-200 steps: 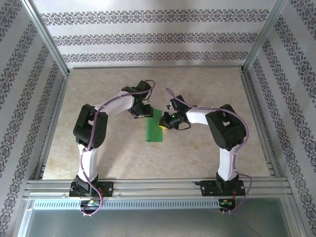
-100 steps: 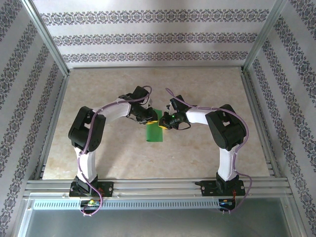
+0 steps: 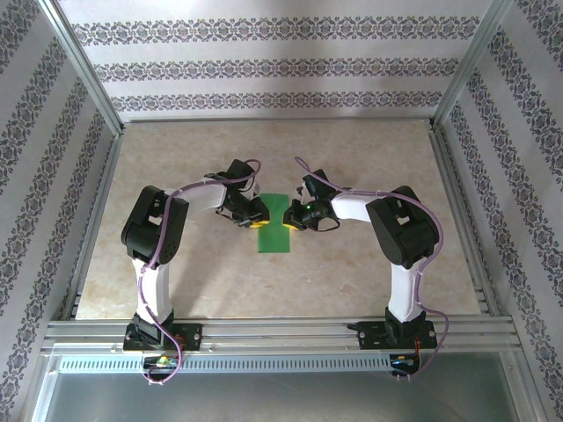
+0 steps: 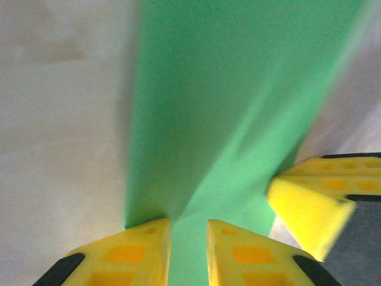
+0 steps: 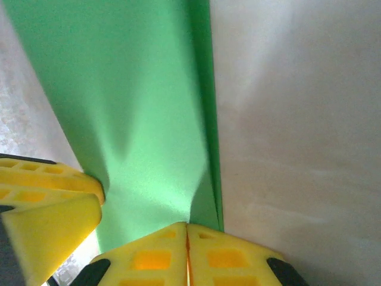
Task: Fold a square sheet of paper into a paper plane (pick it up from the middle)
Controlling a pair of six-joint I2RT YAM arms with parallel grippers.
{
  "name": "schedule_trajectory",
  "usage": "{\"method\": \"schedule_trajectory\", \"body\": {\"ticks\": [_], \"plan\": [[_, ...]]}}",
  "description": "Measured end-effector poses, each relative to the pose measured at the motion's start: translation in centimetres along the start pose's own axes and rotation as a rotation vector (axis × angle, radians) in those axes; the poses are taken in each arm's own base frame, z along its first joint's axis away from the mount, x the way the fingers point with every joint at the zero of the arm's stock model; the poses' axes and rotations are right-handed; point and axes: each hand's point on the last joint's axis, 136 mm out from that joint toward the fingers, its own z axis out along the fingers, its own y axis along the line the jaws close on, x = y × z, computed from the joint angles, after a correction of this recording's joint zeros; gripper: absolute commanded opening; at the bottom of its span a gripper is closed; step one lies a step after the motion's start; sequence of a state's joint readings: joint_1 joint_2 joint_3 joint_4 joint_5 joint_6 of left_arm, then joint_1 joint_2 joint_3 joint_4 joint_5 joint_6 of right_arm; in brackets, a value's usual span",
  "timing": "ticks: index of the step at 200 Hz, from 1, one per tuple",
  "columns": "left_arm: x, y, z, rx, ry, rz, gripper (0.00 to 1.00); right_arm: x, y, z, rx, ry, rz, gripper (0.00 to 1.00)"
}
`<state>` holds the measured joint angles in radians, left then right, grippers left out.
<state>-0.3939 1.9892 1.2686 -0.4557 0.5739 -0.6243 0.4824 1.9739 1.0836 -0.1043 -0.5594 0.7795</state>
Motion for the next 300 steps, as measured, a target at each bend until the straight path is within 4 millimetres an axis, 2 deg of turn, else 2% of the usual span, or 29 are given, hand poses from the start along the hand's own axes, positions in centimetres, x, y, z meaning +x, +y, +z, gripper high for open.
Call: {"method": "schedule_trajectory", "body": {"ticks": [57,99,128,152,174,221,240,280,300], "plan": [[-0.3,1.1,-0.4,0.019,0.007,0.002,0.24,0.0,0.0,0.0,0.001,-0.001,0.000,0.11],[-0.8,2.0,-2.2,0.003,-0.040,-0.008,0.24,0.0,-0.1,0.0,-0.001,-0.002,-0.002,0.11],[-0.1,-0.3,-3.0,0.071,-0.062,0.003,0.24,0.0,-0.1,0.0,-0.001,-0.002,-0.002,0.10],[0.7,-2.7,-2.0,0.137,-0.053,0.020,0.24,0.0,-0.1,0.0,-0.001,-0.002,-0.002,0.10],[1.6,-3.5,-0.9,0.160,-0.025,0.015,0.24,0.0,-0.1,0.0,-0.001,-0.002,-0.002,0.10],[2.8,-1.0,1.1,0.124,0.032,-0.018,0.23,0.0,-0.1,0.0,-0.001,-0.002,-0.002,0.10],[3.0,-0.3,0.7,0.137,0.035,-0.005,0.23,0.1,0.0,0.1,0.002,-0.003,-0.004,0.10],[3.4,2.4,-1.2,0.112,0.025,-0.019,0.23,0.2,0.0,0.1,0.004,-0.004,-0.008,0.10],[3.6,2.9,-1.9,0.088,0.020,-0.027,0.24,0.2,0.0,0.1,0.004,-0.003,-0.008,0.10]]}}
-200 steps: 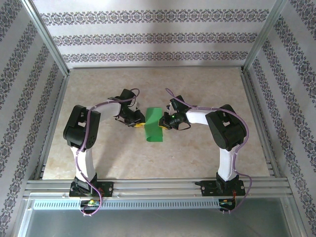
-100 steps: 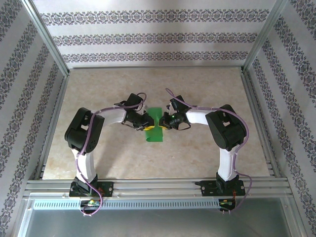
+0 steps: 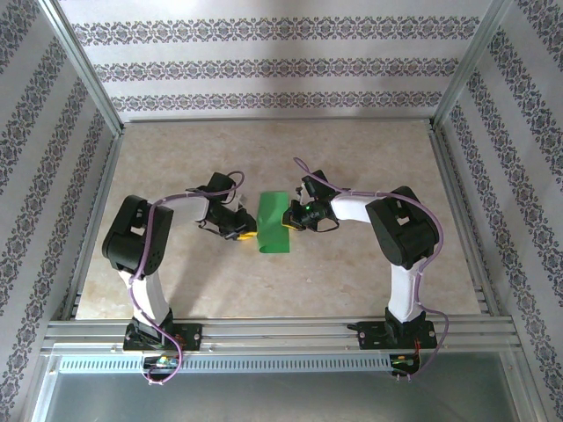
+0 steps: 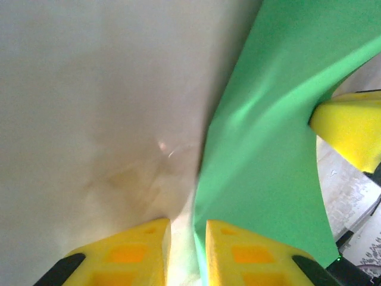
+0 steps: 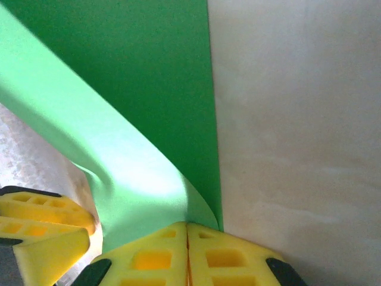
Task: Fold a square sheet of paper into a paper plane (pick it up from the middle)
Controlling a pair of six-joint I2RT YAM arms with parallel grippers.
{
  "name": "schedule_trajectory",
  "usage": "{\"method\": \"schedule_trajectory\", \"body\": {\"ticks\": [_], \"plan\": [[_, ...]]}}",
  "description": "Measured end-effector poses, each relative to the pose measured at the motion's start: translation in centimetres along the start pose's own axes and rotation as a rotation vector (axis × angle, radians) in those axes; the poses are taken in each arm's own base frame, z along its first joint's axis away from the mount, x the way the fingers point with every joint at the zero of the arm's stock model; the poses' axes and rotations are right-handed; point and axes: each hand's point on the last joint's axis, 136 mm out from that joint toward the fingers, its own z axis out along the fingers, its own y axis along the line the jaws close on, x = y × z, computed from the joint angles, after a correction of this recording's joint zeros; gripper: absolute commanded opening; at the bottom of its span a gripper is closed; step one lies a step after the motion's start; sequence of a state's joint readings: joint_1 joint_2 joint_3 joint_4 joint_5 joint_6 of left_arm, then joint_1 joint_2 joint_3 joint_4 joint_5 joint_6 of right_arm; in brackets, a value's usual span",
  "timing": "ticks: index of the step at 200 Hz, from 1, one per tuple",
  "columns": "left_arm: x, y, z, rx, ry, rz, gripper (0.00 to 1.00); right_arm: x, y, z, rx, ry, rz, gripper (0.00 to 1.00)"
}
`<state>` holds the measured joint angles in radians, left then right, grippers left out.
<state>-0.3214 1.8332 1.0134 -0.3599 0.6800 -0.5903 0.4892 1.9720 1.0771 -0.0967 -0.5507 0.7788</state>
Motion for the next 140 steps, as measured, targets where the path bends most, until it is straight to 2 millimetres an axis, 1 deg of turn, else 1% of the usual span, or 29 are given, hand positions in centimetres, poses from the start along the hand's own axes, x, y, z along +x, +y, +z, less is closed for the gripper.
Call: {"method": "schedule_trajectory", "body": {"ticks": [14,31,55,70,86,101,119,130,140], "plan": [[0.1,-0.5,-0.5,0.003,-0.009,0.006,0.24,0.0,0.0,0.0,0.000,0.000,0.000,0.10],[0.4,-1.8,-0.6,0.016,-0.012,0.023,0.24,0.0,0.0,0.0,0.000,0.000,0.000,0.10],[1.0,-4.6,0.3,0.038,0.000,0.066,0.23,0.0,0.0,0.0,0.000,0.000,0.000,0.10],[1.5,-5.5,1.2,0.043,0.015,0.083,0.23,0.0,0.0,0.0,0.000,0.000,0.000,0.10],[1.9,-5.0,2.1,0.025,0.035,0.076,0.22,0.0,0.0,0.0,0.000,0.000,0.000,0.10],[2.2,-4.0,2.6,-0.004,0.042,0.060,0.21,0.0,0.0,0.0,0.001,-0.001,0.000,0.10],[3.0,-2.5,3.1,-0.033,0.056,0.043,0.21,0.0,0.0,0.0,0.001,-0.001,-0.001,0.10],[3.0,-2.6,2.9,-0.024,0.047,0.051,0.21,0.0,0.0,0.0,0.002,-0.002,-0.001,0.10],[3.5,-2.2,2.7,-0.032,0.045,0.053,0.21,0.0,0.0,0.0,0.003,-0.003,-0.002,0.10]]}}
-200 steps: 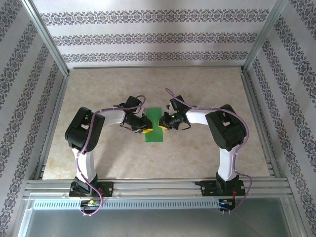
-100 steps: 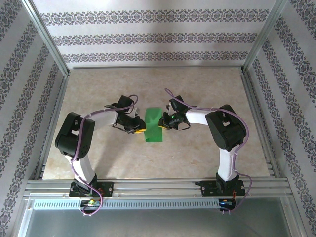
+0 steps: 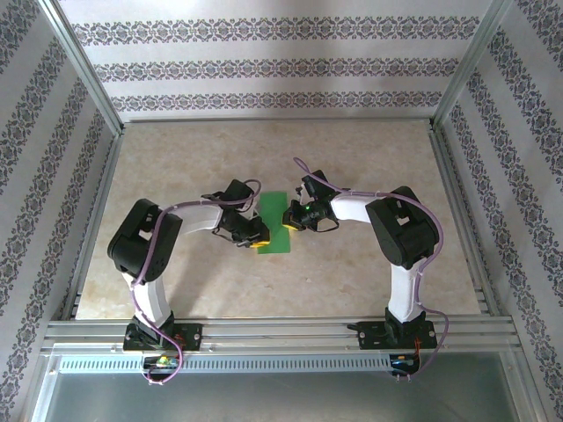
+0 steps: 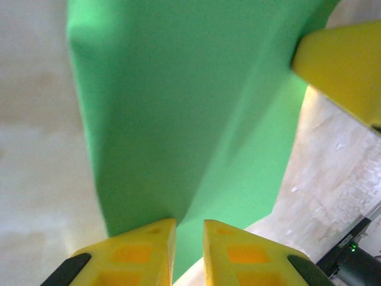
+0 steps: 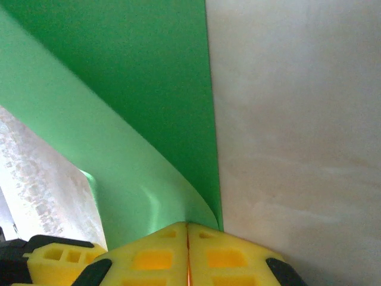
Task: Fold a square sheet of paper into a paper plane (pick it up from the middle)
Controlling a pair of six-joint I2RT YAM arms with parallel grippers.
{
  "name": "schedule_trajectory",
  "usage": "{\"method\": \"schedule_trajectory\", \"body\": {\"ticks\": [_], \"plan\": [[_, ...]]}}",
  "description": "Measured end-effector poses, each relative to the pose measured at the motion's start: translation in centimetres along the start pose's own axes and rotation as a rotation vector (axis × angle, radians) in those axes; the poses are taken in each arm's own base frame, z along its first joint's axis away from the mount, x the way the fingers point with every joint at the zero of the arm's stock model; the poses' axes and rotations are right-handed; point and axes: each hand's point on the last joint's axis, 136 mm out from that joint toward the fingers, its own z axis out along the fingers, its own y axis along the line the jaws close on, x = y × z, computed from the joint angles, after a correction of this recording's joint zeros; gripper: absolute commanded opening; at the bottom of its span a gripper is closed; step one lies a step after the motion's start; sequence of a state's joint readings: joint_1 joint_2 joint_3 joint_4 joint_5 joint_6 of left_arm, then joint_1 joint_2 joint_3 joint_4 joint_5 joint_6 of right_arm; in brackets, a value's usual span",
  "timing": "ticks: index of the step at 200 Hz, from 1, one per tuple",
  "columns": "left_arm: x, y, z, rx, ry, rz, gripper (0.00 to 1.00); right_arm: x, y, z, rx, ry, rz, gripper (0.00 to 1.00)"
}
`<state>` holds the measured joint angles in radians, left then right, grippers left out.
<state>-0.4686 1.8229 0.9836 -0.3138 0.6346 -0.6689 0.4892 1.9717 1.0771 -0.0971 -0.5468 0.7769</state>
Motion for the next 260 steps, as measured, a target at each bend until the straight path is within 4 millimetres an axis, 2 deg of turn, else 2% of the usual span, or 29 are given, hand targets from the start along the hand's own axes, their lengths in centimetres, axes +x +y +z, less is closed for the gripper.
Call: {"method": "schedule_trajectory", "body": {"ticks": [49,64,79,113,132,148,170,213,260], "plan": [[3.1,2.6,-1.9,-0.075,-0.003,0.013,0.21,0.1,-0.1,0.0,0.007,0.002,-0.018,0.10],[3.2,2.4,-2.4,-0.077,-0.008,0.018,0.21,0.1,-0.1,0.1,0.009,0.002,-0.022,0.10],[2.4,1.4,-2.8,-0.057,-0.034,0.033,0.21,0.1,-0.1,0.1,0.010,0.001,-0.023,0.10],[-1.2,-1.3,-3.5,0.002,-0.160,0.079,0.20,0.1,-0.1,0.0,0.011,0.000,-0.024,0.10],[-3.3,-2.4,-2.8,0.031,-0.190,0.083,0.20,0.0,0.0,0.0,0.012,0.000,-0.024,0.10],[-4.0,-2.2,-1.6,0.038,-0.186,0.066,0.20,0.0,0.0,0.0,0.013,0.000,-0.024,0.10],[-3.7,-1.1,-0.6,0.016,-0.158,0.042,0.20,0.0,0.0,0.0,0.013,0.000,-0.024,0.10],[-2.3,0.1,-0.3,-0.005,-0.124,0.069,0.20,0.0,0.0,0.0,0.013,0.000,-0.024,0.10],[1.2,2.0,-1.4,-0.061,-0.054,0.160,0.20,0.1,-0.2,0.1,0.014,0.001,-0.023,0.10]]}}
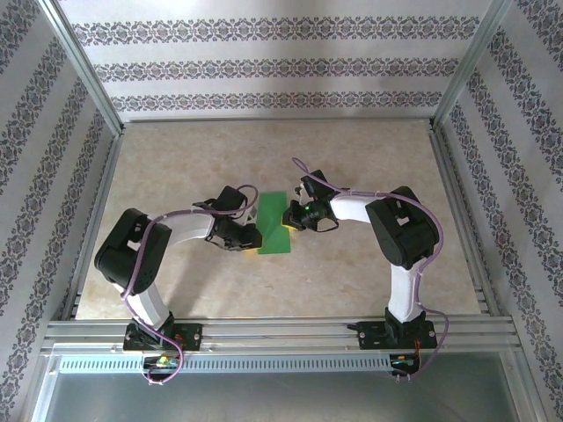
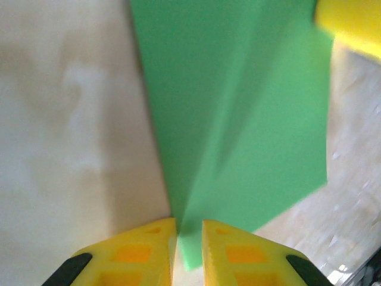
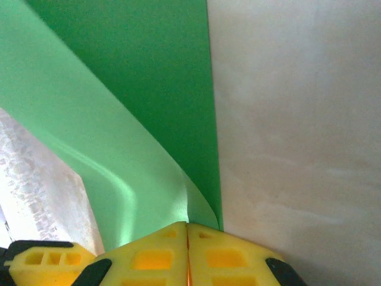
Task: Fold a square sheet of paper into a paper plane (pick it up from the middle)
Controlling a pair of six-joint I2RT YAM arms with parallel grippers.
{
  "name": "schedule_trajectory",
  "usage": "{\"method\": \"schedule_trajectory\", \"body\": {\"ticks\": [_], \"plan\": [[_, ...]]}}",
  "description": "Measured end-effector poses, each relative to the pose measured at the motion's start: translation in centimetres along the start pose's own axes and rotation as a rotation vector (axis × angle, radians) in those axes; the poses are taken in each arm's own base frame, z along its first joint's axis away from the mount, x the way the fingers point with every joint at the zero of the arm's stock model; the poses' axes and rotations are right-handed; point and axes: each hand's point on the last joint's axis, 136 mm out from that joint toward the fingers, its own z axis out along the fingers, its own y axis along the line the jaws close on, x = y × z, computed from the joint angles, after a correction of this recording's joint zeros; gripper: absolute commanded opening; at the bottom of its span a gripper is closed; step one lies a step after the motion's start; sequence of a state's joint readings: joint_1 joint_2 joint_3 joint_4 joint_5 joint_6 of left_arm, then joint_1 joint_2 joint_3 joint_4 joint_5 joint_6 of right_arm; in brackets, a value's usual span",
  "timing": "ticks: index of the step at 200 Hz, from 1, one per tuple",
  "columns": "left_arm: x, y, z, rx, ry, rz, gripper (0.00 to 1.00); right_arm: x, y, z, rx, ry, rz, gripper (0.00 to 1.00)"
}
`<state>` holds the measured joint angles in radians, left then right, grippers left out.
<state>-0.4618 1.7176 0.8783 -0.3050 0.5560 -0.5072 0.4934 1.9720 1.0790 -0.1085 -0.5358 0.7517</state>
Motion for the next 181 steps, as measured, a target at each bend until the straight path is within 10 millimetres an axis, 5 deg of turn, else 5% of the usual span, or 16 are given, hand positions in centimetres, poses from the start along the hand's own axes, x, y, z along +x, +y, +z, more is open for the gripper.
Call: {"method": "schedule_trajectory", "body": {"ticks": [34,89,146,181], "plan": [[1.2,-0.1,-1.5,-0.020,0.027,0.022,0.20,0.0,0.0,0.0,-0.001,-0.001,-0.001,0.10],[-2.2,-3.1,-1.0,0.068,-0.073,-0.027,0.17,0.0,0.0,0.0,-0.002,-0.001,-0.001,0.10],[-0.1,-0.8,0.9,0.006,-0.014,-0.070,0.17,0.0,0.0,0.0,-0.002,-0.001,-0.001,0.10],[1.1,-0.3,0.1,-0.018,-0.005,-0.029,0.17,0.0,0.0,0.0,-0.001,0.000,-0.002,0.10]]}}
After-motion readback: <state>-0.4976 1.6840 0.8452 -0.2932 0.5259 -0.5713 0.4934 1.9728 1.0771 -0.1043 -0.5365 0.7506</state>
